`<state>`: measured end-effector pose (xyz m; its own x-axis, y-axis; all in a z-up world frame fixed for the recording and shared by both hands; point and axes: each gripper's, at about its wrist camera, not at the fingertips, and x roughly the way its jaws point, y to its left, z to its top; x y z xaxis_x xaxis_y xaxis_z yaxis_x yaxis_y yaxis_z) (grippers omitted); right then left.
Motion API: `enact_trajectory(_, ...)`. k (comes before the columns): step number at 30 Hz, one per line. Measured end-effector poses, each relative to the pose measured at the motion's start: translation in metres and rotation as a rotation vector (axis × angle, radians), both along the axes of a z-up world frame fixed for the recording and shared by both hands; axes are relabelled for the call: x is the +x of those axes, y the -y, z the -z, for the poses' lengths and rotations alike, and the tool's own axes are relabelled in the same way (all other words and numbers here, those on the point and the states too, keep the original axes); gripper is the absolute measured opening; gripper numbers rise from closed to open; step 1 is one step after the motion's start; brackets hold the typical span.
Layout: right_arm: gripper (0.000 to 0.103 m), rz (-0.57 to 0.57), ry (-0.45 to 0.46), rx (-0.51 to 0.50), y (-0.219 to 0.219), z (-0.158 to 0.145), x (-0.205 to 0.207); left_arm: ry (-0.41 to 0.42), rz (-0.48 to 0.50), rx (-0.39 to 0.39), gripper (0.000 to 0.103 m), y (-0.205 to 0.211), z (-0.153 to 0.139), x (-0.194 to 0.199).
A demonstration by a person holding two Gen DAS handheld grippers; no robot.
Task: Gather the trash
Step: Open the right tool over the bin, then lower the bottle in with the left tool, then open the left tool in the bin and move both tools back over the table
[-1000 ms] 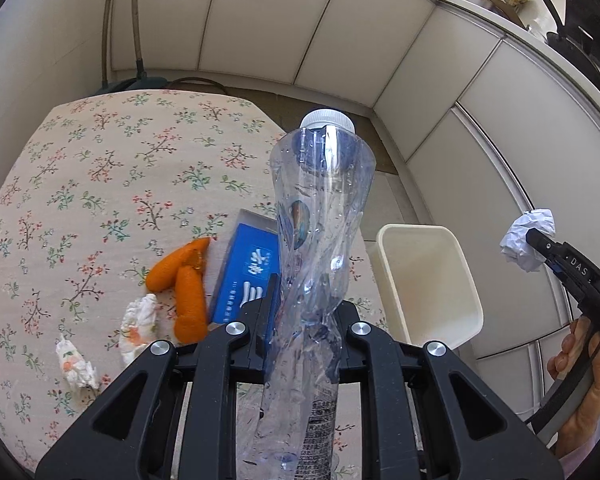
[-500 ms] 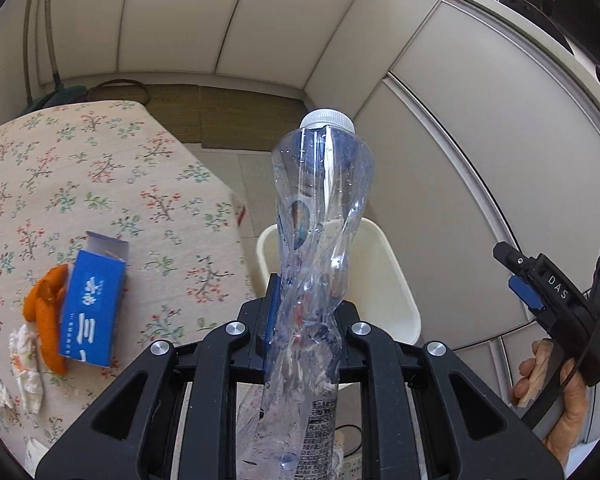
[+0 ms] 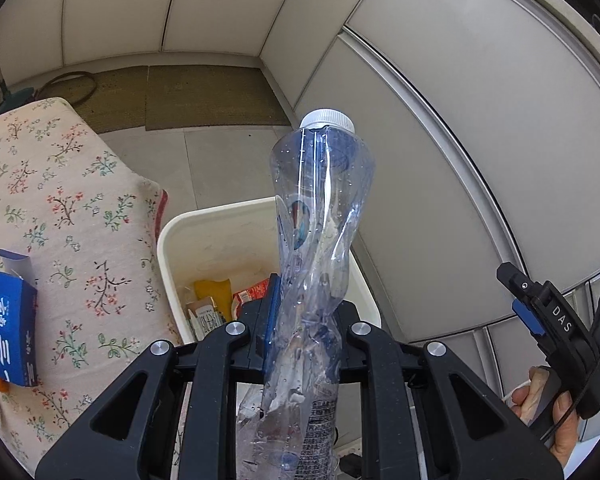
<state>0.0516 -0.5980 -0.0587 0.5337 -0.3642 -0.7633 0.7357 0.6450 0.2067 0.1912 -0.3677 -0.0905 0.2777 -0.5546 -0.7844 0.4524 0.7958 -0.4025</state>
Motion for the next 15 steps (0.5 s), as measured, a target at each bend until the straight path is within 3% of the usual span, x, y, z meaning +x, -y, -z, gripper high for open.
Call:
enact_trajectory(7, 0.090, 0.011, -0.027, -0.058, 0.000, -0.002, -0.008, -0.029, 0.027, 0.019, 0.019, 0.026, 0.011, 0.004)
enact_trajectory(13, 0.093, 0.006, -0.044, -0.087, -0.004, -0.002, -0.007, 0.032, 0.025, 0.049, 0.045, 0.029, 0.006, -0.003)
enact_trajectory(15, 0.093, 0.001, -0.048, -0.095, -0.007, -0.002, -0.006, 0.059, 0.017, 0.058, 0.050, 0.026, 0.003, -0.006)
